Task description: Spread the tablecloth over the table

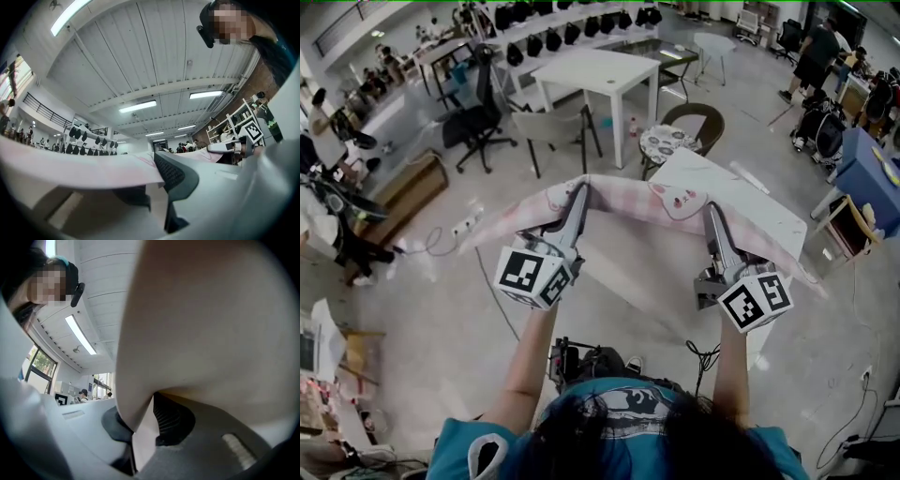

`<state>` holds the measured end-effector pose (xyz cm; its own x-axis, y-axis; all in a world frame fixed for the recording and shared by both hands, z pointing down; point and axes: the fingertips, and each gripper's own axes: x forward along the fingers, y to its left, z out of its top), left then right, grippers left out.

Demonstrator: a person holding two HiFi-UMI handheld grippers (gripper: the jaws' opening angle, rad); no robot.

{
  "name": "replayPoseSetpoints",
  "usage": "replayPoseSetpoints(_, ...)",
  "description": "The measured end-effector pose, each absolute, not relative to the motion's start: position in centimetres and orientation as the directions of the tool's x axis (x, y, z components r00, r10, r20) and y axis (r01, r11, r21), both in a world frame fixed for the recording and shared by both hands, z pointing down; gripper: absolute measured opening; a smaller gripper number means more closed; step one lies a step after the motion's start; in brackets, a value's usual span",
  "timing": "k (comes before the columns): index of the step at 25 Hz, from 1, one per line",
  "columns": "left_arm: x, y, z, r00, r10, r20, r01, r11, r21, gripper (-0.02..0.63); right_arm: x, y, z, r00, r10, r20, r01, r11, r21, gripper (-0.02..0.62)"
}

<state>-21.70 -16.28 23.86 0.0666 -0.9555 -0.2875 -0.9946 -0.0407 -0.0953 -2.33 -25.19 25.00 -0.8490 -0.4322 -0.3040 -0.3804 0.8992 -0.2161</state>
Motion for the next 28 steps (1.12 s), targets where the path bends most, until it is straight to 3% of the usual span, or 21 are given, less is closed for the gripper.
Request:
replayPoseSetpoints(12,-20.0,-26.5,21.2,0.233,-0.932,-0.279,-0.965,-0.186,-0.183,0.048,0.1,-32.6,22.8,-0.777,-0.539,-0.325,-0.513,0.841,-0.171,0.052)
replayPoseSetpoints(23,-18.6,-43.0,19.0,0.448,-0.844,-0.294,-0.894,-0.413,-0.175,0.048,2.3,-45.3,20.3,-0.669,-0.670,-0.321,-0.660,0.735,-0.157,0.051)
replayPoseSetpoints(28,-17.0,-51.1,16.8,0.517,-0.786,-0.339,-0.855,-0.492,-0.163,0.046,4.1,-52.2,17.5,-0.629,-0.688,-0.361,-0.719,0.692,-0.065,0.049)
